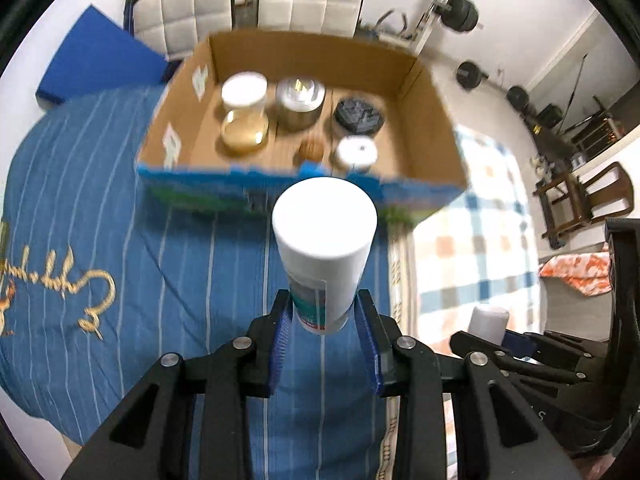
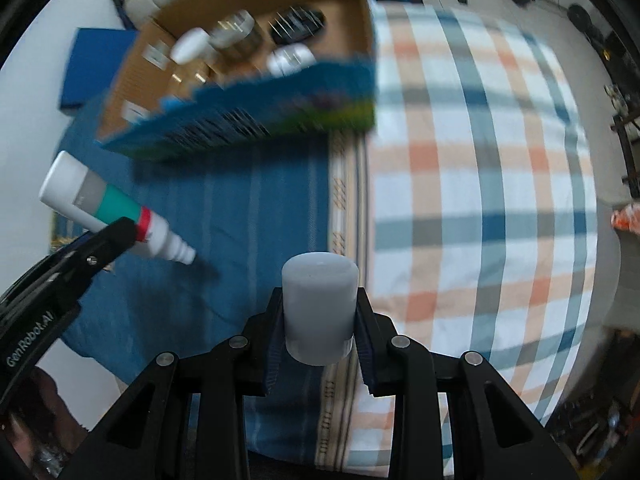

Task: Organize rigid objects
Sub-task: 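Carry the white cylinder and spray bottle over the cardboard box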

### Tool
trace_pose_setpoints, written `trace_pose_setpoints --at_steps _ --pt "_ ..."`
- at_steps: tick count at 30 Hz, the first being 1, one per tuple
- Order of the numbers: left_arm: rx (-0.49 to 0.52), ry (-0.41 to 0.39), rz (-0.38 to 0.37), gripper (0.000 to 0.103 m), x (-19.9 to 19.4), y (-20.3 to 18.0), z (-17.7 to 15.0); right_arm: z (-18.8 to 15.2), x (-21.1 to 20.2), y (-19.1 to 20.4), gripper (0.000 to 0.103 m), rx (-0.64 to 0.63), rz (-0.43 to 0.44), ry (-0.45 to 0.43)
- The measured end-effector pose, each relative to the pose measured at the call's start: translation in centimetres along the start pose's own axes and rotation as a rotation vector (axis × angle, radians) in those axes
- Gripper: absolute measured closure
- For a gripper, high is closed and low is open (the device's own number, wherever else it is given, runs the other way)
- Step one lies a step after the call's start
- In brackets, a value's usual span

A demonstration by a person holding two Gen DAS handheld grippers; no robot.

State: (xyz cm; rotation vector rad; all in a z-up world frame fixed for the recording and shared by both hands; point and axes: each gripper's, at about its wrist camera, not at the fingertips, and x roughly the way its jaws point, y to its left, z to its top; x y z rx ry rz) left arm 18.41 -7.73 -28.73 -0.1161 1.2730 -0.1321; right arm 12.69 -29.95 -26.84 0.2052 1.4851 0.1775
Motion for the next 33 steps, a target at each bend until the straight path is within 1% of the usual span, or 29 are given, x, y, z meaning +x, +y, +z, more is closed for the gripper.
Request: trace_pose_setpoints --at_steps 1,2,3,6,7,11,15,18,22,24,27,28,33 --pt "0.002 -0.020 -0.010 0.074 -1.2 -0.1 1.2 0.4 -1.1 0.4 0.069 -0.008 0.009 -0.022" --pt "0.006 -0.032 -0.014 0.074 -1.8 -0.2 1.7 1.0 -2.3 0.6 0.069 -0.016 0.018 -0.043" --pt "0.009 -0.044 -0.019 0.074 -2.6 -0.3 2.1 2.2 -3.4 -0.1 0.069 -0.024 0.025 -0.059" --pt "0.031 -0.085 -0.026 0.074 -4.5 -0.4 4.0 4.2 -2.7 1.8 0.069 -0.040 0.038 -0.096" --pt "0.035 -0.094 -0.029 0.074 -5.1 -0.5 4.6 4.9 -3.2 2.0 0.069 -0.044 0.045 -0.107" --pt "0.047 -0.109 -0.033 0.074 -5.6 -0.4 7.0 7.4 -3.7 2.7 0.069 -0.051 0.069 -0.136" --pt "0.047 -0.092 -0.035 0.074 -4.6 0.1 9.8 10.8 -3.7 3.7 0.069 -0.059 0.065 -0.155" --pt "0.043 -0.038 -0.044 0.074 -2.4 0.7 12.0 14.0 -2.3 4.2 0.069 -0.062 0.034 -0.151" --pt "0.023 0.092 -0.073 0.074 2.3 1.8 14.9 17.6 0.7 4.3 0.069 -0.050 0.000 -0.108" --pt "0.027 0.127 -0.053 0.074 4.1 2.1 15.9 19.1 2.8 4.3 0.069 -0.043 -0.024 -0.083" --pt "0.044 0.170 0.002 0.074 7.2 2.6 17.6 21.0 5.5 4.0 0.069 -0.033 -0.060 -0.039" --pt "0.047 0.182 0.007 0.074 7.8 2.7 17.9 21.5 6.4 3.9 0.069 -0.032 -0.077 -0.025" --pt "0.048 0.296 0.036 0.074 12.8 3.4 19.0 23.3 10.4 3.3 0.069 -0.014 -0.121 0.046"
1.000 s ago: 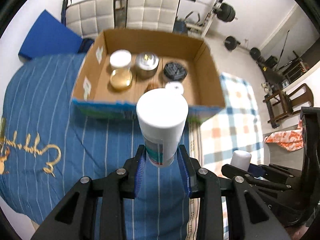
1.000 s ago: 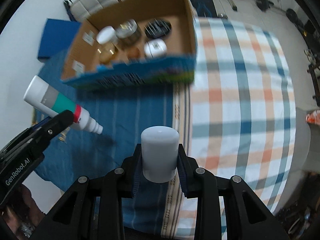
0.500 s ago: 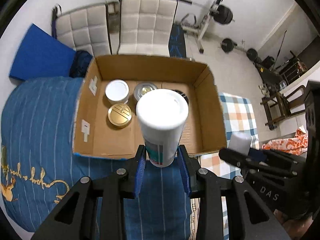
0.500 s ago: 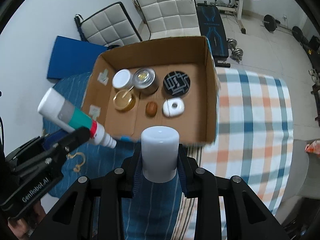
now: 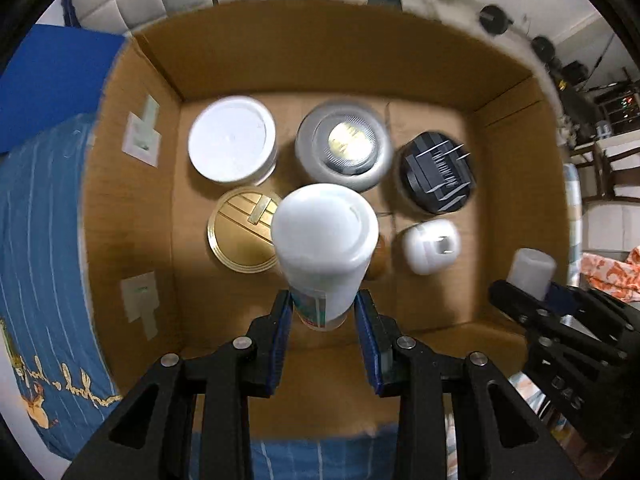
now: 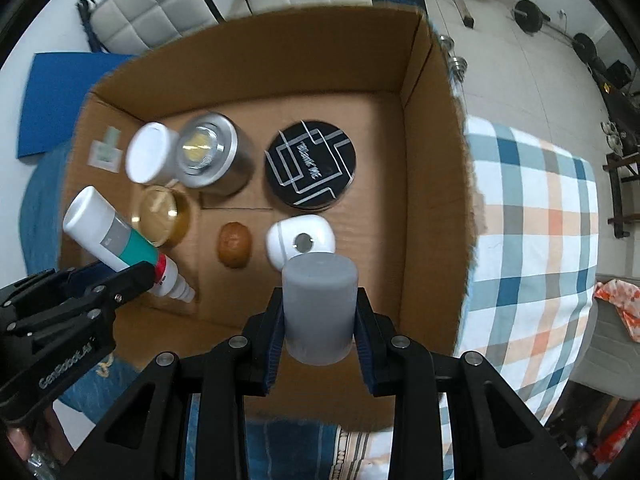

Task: Organize rigid objects
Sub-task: 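Carry the white cylinder and spray bottle over the cardboard box, then lower both items into the box and open both grippers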

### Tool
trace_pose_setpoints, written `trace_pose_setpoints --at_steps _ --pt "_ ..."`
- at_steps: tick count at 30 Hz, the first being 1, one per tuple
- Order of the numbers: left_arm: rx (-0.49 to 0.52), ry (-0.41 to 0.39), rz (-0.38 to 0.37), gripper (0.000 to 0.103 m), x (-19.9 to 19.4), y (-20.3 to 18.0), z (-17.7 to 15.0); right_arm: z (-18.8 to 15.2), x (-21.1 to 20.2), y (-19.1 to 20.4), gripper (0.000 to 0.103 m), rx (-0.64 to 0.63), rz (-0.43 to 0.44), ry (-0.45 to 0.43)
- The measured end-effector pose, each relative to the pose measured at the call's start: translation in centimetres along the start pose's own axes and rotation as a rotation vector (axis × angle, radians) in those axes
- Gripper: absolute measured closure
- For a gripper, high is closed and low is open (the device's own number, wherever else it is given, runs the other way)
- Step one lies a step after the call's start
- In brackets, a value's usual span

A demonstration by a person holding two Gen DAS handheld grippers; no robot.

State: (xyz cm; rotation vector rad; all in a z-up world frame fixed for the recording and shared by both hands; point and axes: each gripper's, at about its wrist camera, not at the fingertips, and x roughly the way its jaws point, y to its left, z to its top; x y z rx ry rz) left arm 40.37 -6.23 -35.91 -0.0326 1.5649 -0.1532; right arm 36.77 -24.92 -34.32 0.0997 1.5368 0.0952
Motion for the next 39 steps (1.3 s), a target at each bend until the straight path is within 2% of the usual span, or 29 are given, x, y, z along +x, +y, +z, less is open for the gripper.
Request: trace_pose_setpoints --at_steps 4,10,17,26,28,30,31,32,33,34,39 --pt "0.006 0.052 0.036 0.075 2.9 0.0 0.8 0.7 2.0 -0.5 0.069 0.020 -0.008 0.045" --pt "-0.023 0.094 0.011 0.079 4.9 0.2 0.6 1.3 4.0 -0.5 0.069 0.021 -0.027 0.090" --pt "-0.037 0.059 -0.002 0.078 4.3 0.5 -0.7 1.4 5.8 -0.3 0.069 0.015 -0.039 0.136" --pt "-0.089 -0.013 0.032 0.057 0.6 2.3 -2.6 0.7 6.3 -0.3 0.066 0.014 -0.051 0.144" --pt "-0.102 -0.030 0.033 0.047 0.0 2.7 -3.2 0.5 6.0 -0.2 0.061 0.014 -0.045 0.134" --pt "-0.107 -0.044 0.036 0.041 -0.7 2.9 -3.7 0.3 5.5 -0.1 0.053 0.017 -0.038 0.115" --pt "-0.110 -0.058 0.041 0.038 -1.1 3.1 -4.0 0.2 5.2 -0.1 0.051 0.019 -0.025 0.106" --pt "-0.110 -0.068 0.040 0.033 -1.5 3.2 -4.3 0.1 4.8 -0.1 0.045 0.021 -0.020 0.099" --pt "-0.113 -0.077 0.040 0.022 -1.9 3.2 -3.8 0.0 4.6 -0.1 0.036 0.019 -0.019 0.092" --pt "-0.116 -0.087 0.041 0.013 -2.2 3.2 -4.0 -0.3 4.2 0.0 0.032 0.014 -0.020 0.079" --pt "-0.117 -0.130 0.050 0.003 -4.1 2.7 -4.0 -1.3 3.0 0.5 0.010 -0.018 -0.033 0.037"
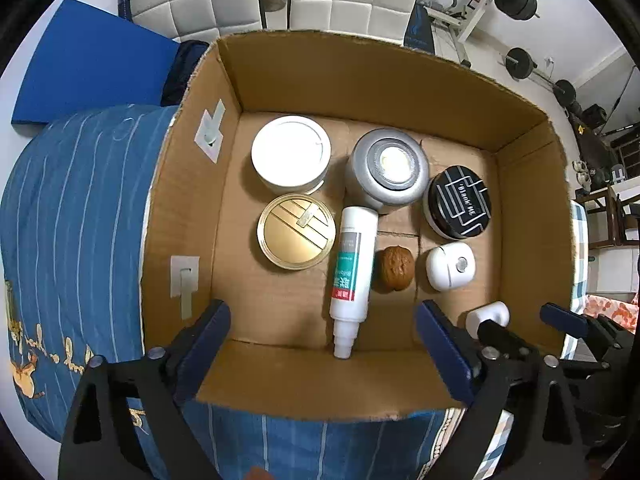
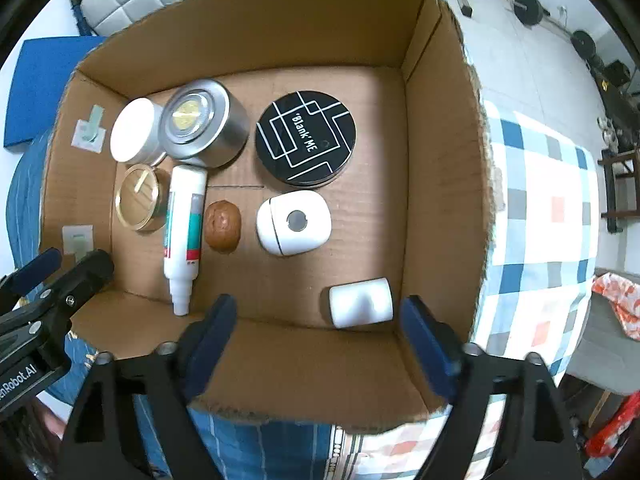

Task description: Organize rigid objects

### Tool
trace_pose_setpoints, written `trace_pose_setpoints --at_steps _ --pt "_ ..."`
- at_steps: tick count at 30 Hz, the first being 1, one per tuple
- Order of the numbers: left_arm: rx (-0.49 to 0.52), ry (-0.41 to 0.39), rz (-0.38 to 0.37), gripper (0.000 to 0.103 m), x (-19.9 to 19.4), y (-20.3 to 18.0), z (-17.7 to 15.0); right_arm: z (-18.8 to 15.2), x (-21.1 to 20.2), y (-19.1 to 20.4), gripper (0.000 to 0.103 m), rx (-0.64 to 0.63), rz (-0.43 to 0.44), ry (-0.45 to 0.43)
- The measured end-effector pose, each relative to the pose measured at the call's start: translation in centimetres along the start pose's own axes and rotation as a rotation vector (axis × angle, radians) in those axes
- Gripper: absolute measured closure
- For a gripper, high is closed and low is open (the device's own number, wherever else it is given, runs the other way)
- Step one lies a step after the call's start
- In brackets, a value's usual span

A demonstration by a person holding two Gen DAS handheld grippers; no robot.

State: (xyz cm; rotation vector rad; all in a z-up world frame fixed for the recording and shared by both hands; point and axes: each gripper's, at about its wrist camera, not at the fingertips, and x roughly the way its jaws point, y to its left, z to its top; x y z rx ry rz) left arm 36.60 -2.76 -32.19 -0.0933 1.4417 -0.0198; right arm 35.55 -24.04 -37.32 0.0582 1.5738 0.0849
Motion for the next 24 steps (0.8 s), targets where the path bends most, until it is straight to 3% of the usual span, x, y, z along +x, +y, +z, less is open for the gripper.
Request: trace_pose_setpoints --at_steps 3,15,24 --pt "0.008 -0.021 -0.006 0.003 -0.6 -0.6 -0.7 -0.7 -1.0 0.8 0.000 -0.018 -0.015 -0.042" --pt "0.030 -0.102 0.006 0.003 -4.9 -1.4 -3.7 -4.1 -5.2 0.3 0.000 -0.012 -0.020 -0.102" --pt "0.042 -0.195 0.014 0.003 -10.7 -1.5 -6.9 -7.6 -10.6 0.6 0.000 -0.005 0.001 -0.192"
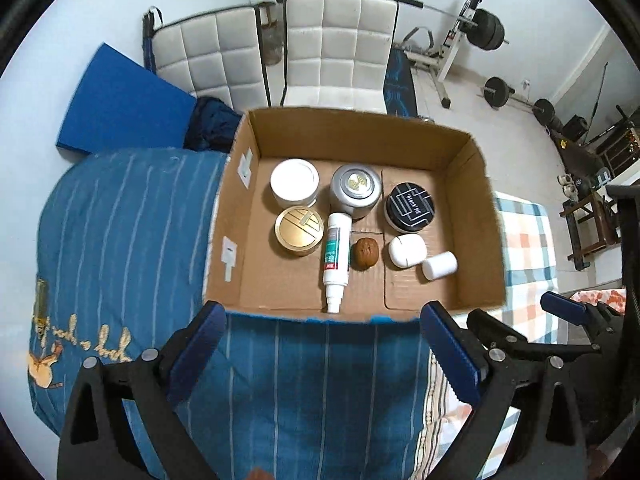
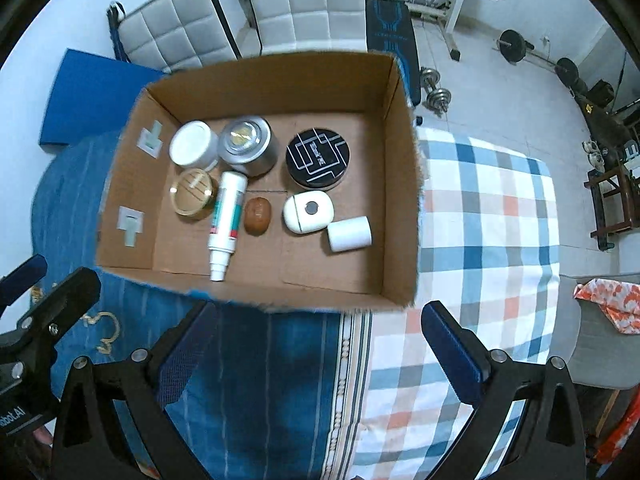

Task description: Organize rigid objects

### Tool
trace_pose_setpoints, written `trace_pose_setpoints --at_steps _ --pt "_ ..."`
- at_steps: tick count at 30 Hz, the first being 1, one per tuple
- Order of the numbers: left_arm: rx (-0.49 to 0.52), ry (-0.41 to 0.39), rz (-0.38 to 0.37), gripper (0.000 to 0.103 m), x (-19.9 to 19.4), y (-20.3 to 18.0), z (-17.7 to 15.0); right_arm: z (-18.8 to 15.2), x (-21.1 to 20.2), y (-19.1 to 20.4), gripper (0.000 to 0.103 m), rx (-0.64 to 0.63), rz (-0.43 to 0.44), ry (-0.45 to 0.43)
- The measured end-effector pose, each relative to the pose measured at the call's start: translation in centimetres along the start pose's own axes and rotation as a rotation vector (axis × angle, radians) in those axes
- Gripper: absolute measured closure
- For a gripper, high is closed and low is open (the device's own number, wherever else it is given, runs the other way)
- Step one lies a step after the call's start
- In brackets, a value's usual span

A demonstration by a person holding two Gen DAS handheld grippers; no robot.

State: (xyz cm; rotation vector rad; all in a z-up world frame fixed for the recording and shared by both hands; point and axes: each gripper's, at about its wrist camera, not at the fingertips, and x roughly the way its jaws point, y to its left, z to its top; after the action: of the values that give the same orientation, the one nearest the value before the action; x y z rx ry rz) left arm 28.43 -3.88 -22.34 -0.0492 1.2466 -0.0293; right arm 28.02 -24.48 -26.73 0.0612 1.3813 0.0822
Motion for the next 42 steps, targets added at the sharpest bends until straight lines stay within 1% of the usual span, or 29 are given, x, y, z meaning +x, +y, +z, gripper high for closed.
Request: trace_pose_setpoints --at_steps 2,6,8,12,15,17,22,24,26,31,36,42 --pt "0.004 -0.029 -0.002 0.003 -2.3 -0.1 -0.9 -1.1 -2.3 -0.1 0.000 0.008 0.020 -0.027" --pt "0.015 -0.098 0.010 0.003 -6.4 -0.3 -2.4 -3.2 -6.9 -0.4 0.000 0.013 0.026 -0.095" --pt "0.017 -0.129 0.006 0.000 -8.6 -0.4 -3.2 -4.7 -9.4 -0.4 0.000 0.013 0.025 -0.131" --pt "0.018 -0.176 0.009 0.000 -12.1 -0.7 -4.6 -7.5 -13.5 -0.6 0.000 0.012 0.037 -0.171" --pt "0.023 -0.216 0.032 0.000 -14.8 -0.9 -5.7 -9.9 -16.4 -1.0 0.000 0.019 0.047 -0.199" --pt "0.018 -0.238 0.007 0.000 -16.6 -1.0 -6.6 -11.4 -18.3 -1.2 0.000 0.028 0.056 -0.220" --pt "0.020 -0.266 -0.018 0.000 -20.1 -1.6 -8.6 -14.6 -22.0 -1.6 0.000 0.028 0.051 -0.269" --pt "0.036 -0.274 -0.024 0.000 -21.2 -2.1 -9.3 -15.6 -23.2 -1.6 0.000 0.022 0.052 -0.284" --pt "0.054 -0.281 -0.010 0.000 -22.0 -2.6 -10.0 -16.5 -24.2 -1.6 0.000 0.019 0.049 -0.299" --pt "0.040 -0.303 -0.019 0.000 -23.8 -2.3 -10.8 -18.0 -25.9 -1.5 0.000 0.012 0.044 -0.321" --pt "0.035 -0.314 -0.006 0.000 -24.3 -2.1 -10.8 -18.2 -26.9 -1.5 0.000 0.009 0.031 -0.340" --pt "0.030 -0.323 0.016 0.000 -24.2 -1.9 -10.6 -17.3 -27.9 -1.8 0.000 0.017 0.011 -0.371"
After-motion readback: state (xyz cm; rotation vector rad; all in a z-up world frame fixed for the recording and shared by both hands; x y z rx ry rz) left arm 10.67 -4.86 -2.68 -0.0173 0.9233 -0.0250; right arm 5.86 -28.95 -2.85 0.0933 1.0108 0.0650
